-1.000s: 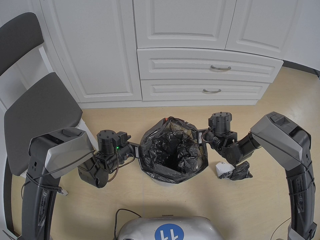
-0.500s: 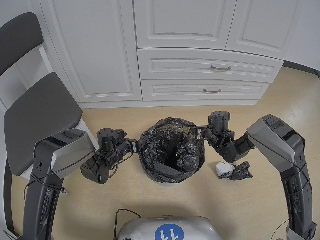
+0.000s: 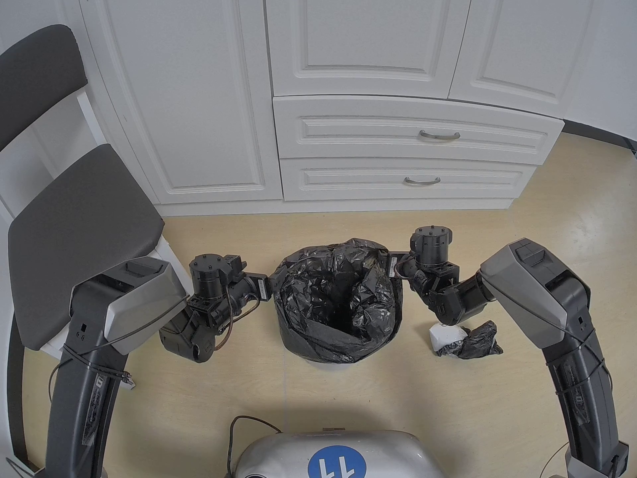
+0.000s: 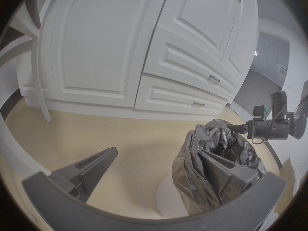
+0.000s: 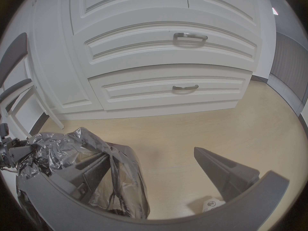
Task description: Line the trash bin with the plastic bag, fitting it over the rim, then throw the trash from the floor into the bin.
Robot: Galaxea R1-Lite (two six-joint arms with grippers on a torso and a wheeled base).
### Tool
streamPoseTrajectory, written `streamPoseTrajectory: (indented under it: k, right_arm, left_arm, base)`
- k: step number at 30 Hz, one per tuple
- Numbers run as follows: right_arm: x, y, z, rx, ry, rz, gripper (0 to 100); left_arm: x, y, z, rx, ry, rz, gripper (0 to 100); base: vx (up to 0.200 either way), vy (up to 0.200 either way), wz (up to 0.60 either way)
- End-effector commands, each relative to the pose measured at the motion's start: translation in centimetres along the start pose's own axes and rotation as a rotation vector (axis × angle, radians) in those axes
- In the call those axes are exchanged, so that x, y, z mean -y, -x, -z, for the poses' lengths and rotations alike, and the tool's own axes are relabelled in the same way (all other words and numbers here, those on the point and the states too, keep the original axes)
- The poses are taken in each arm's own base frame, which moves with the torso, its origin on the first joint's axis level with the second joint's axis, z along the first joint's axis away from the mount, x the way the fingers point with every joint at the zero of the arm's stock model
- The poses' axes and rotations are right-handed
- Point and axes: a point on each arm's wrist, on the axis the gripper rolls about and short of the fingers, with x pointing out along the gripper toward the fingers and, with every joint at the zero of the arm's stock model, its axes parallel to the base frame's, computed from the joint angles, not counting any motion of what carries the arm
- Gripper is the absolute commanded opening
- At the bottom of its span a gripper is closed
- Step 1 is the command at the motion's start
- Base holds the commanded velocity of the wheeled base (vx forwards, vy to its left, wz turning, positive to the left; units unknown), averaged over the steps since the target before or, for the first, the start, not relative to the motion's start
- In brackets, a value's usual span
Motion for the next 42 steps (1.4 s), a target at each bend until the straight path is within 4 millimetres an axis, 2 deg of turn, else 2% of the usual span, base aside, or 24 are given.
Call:
streamPoseTrajectory:
  k: [1, 15, 24, 33, 38, 42]
  right_arm:
    - [0.3, -0.6, 1.2, -0.016, 0.004, 0.008, 100]
    - [0.3, -1.1, 2.5, -0.042, 0.014, 0.012, 100]
    - [0.8, -2.0, 4.8, -0.101, 0.035, 0.028, 100]
    - [0.9, -2.4, 6.1, -0.116, 0.039, 0.030, 100]
    - [0.8, -2.3, 5.5, -0.106, 0.035, 0.028, 100]
    - [0.8, -1.2, 2.9, -0.084, 0.027, 0.027, 100]
  left_arm:
    - [-0.6, -0.4, 0.9, -0.021, 0.005, -0.014, 100]
    - [-1.2, -0.9, 2.3, -0.086, 0.012, -0.061, 100]
    - [-1.4, -1.2, 3.4, -0.127, 0.017, -0.068, 100]
    - [-1.5, -1.4, 4.1, -0.148, 0.018, -0.082, 100]
    - [-1.5, -1.3, 3.6, -0.133, 0.020, -0.082, 100]
    - [-1.0, -0.3, 1.4, -0.107, 0.015, -0.076, 100]
  base:
    - [0.000, 0.000, 0.00]
    - [0.000, 0.000, 0.00]
    - [0.000, 0.000, 0.00]
    - [0.000, 0.000, 0.00]
    - [0.000, 0.000, 0.00]
    - [0.000, 0.000, 0.00]
